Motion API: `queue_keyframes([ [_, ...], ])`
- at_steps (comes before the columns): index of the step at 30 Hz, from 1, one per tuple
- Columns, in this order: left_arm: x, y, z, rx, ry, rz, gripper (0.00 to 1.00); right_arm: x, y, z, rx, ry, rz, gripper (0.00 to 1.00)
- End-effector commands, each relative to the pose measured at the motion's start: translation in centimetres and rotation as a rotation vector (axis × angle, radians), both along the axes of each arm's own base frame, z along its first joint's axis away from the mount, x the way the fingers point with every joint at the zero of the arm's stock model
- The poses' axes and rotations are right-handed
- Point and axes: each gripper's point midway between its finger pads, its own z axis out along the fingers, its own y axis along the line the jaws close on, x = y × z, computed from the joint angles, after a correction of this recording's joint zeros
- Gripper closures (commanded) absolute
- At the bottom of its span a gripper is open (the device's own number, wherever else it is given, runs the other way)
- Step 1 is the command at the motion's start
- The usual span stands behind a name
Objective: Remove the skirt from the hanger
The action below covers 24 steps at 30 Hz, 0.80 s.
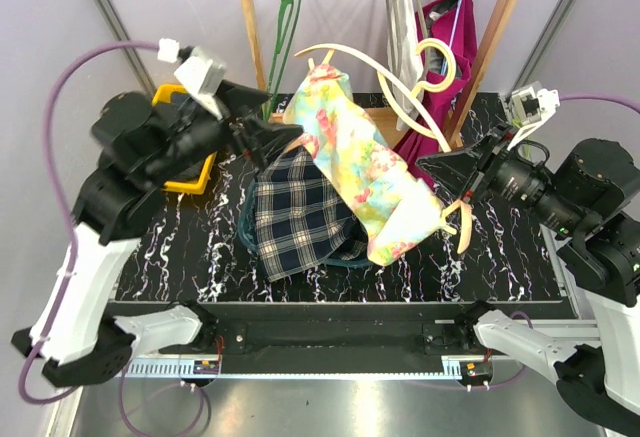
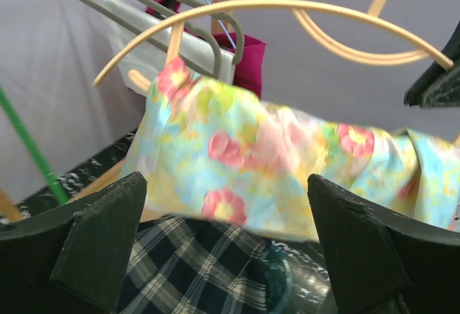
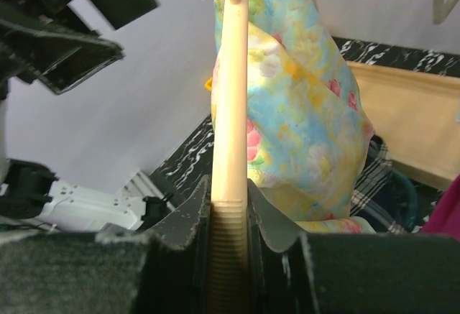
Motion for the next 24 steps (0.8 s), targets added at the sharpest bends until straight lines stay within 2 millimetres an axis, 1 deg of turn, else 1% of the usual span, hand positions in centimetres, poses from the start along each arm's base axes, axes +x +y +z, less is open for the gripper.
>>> queue_keyframes([
  [1, -0.5, -2.7, 1.7, -0.11, 0.069, -0.145, 0.01, -2.3, 0.4, 3.7, 0.107, -0.064, 0.086, 1.0],
  [3, 0.8, -2.9, 0.4, -0.088, 0.082, -0.111, 0.01, -3.0, 0.3, 4.3, 0.119, -0.078, 0.1, 1.0],
  [6, 2.1, -2.6, -0.8, -0.056, 0.07, -0.068, 0.01, -3.8, 0.1, 4.9, 0.134, -0.089, 0.12, 1.0],
  [8, 2.6, -2.2, -1.2, -0.045, 0.059, -0.044, 0.01, -4.2, 0.1, 5.3, 0.142, -0.093, 0.128, 1.0],
  [9, 3.1, -2.1, -1.7, -0.033, 0.06, -0.024, 0.01, -4.2, 0.0, 5.5, 0.144, -0.097, 0.128, 1.0],
  [13, 3.4, -1.9, -2.0, -0.026, 0.061, -0.019, 0.01, -4.5, 0.1, 5.7, 0.148, -0.098, 0.138, 1.0],
  [14, 3.2, -2.1, -1.7, -0.037, 0.065, -0.035, 0.04, -4.6, 0.2, 5.6, 0.147, -0.096, 0.147, 1.0],
  [16, 2.4, -3.0, -1.8, -0.041, 0.083, -0.116, 0.09, -4.3, 0.6, 5.3, 0.15, -0.08, 0.155, 1.0],
  [18, 1.0, -3.9, -1.3, -0.055, 0.103, -0.218, 0.23, -4.2, 0.7, 5.3, 0.164, -0.084, 0.161, 1.0],
  [19, 0.7, -4.3, -1.1, -0.064, 0.106, -0.256, 0.31, -3.8, 0.9, 4.7, 0.161, -0.069, 0.156, 1.0],
  [20, 0.1, -4.6, -0.6, -0.08, 0.12, -0.296, 0.46, -3.7, 0.9, 4.6, 0.163, -0.071, 0.152, 1.0],
  [21, -1.0, -4.8, -0.4, -0.078, 0.125, -0.364, 0.73, -3.5, 0.9, 4.4, 0.162, -0.072, 0.144, 1.0],
  [22, -1.0, -5.0, -0.3, -0.084, 0.135, -0.382, 0.86, -3.1, 0.9, 4.0, 0.154, -0.067, 0.131, 1.0],
  [23, -1.4, -4.9, 0.1, -0.091, 0.143, -0.401, 0.95, -2.6, 0.5, 3.8, 0.151, -0.068, 0.095, 1.0],
  [24, -1.6, -4.7, 0.1, -0.09, 0.146, -0.412, 1.0, -2.4, 0.2, 3.6, 0.138, -0.074, 0.071, 1.0],
])
